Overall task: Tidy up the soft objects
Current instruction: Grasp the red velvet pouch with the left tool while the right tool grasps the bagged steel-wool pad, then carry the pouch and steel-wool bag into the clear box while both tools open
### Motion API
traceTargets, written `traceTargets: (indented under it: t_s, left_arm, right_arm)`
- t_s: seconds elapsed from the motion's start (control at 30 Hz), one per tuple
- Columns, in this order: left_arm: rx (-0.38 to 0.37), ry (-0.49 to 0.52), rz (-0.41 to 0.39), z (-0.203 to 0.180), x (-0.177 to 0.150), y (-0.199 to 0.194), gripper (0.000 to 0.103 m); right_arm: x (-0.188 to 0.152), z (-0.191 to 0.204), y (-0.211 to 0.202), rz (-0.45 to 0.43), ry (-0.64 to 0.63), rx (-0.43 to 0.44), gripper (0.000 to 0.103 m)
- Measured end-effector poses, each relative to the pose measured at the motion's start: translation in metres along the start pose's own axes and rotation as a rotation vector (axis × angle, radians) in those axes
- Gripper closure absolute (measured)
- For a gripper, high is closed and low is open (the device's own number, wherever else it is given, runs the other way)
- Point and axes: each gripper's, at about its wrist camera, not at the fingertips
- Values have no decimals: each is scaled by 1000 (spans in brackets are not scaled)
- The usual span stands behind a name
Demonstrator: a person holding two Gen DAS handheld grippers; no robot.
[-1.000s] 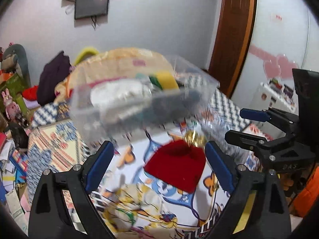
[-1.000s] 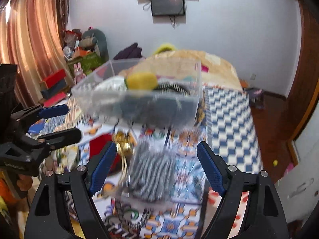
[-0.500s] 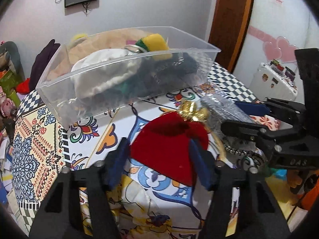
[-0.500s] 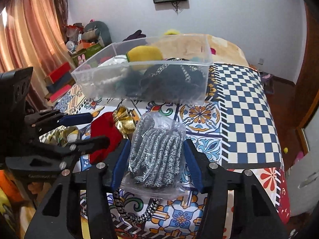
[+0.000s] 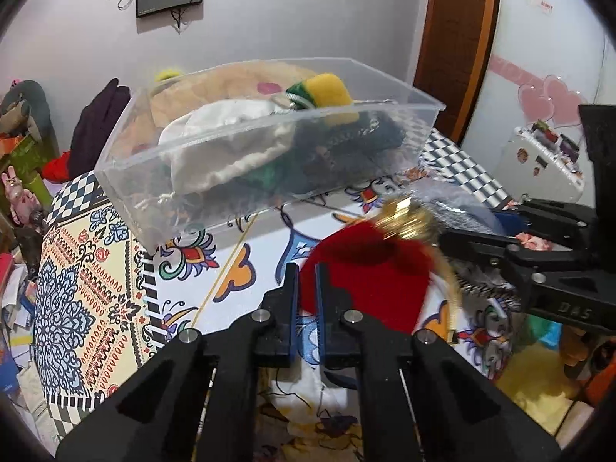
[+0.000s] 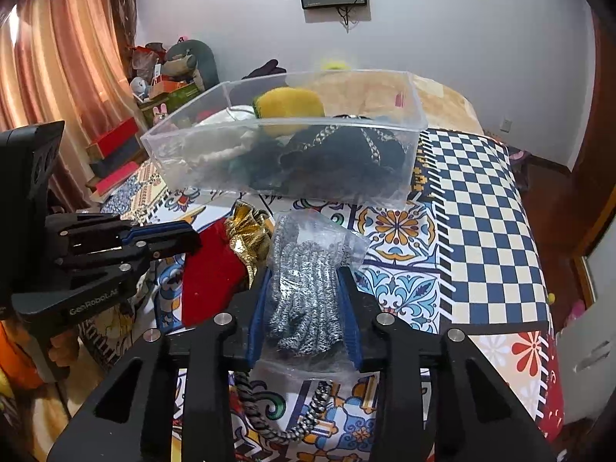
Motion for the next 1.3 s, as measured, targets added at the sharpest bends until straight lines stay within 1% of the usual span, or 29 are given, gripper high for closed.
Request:
traceTargets:
  t_s: [0.03,0.1,0.13,0.17,0.2,0.23,0.33,0.4,0.47,0.5,0.63,0.7,0.73,0.77,0.8,0.83,0.93,1.07,1.2,1.3]
  left_arm:
    - [-11,5,0,-1,3,-3,96]
    - [-46,18,5,-4,10,-7,89]
    - [-59,23,13,-6,13,-6,76]
    - [-69,27,18,-7,15,-6,59]
    - [-81,33,23,-8,17,-4,49]
    - [-94,34,35,-9,19,-1,37]
    - [-133,42,108,-12,23,16,36]
    - [-123,56,126,-12,23,22,36]
    - [-127,65,121,-14,24,24,36]
    - [-126,66,118,-15,24,24,36]
    - [-105,80,89,-17,19,23,43]
    - [-92,88,78,-21,16,24,47]
    - [-103,87,78,-21,16,24,69]
    - [-139,75,92,-23,15,25,83]
    - [-139,69,88,-24,15,25,85]
    - [-129,79,87,-26,15,24,94]
    - [-103,111,75,-32,12,25,95]
    - [-100,92,58,-32,12,21,96]
    - [-78,83,7,-30,11,1,96]
    - [-53,94,-51,-30,15,-19,97]
  right_arm:
    - [1,-1,0,-2,5,4,73]
    - [3,-3,-1,-10,18,17,73]
    - [4,-4,-2,-12,22,20,73]
    - [5,-5,-2,-16,24,17,73]
    - [5,-5,-3,-20,26,14,74]
    - [6,-5,-4,-23,29,14,74]
    - [7,-8,-6,-28,41,21,74]
    - [7,-10,-5,-26,47,24,74]
    - [6,-10,-4,-23,48,24,74]
    - [6,-10,-3,-22,49,24,74]
    - [8,-13,-6,-32,55,22,74]
    - [10,-14,-10,-45,54,17,74]
    - [11,-14,-12,-51,53,13,74]
    - [13,-14,-15,-59,53,8,74]
    - [14,-15,-16,-65,55,7,73]
    - [16,-16,-18,-69,57,7,74]
    - [20,-17,-21,-82,62,5,74]
    - [22,-15,-26,-97,58,3,73]
    - [27,-16,-28,-115,59,5,73]
    - [32,-17,-31,-133,60,2,73]
Point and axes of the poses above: each gripper's, at about its wrist camera, not at the fingertips, and y roughly the way its jaws point, z to its left, x to its top, and after that the axes turned 13 degrees about -x, right-handed
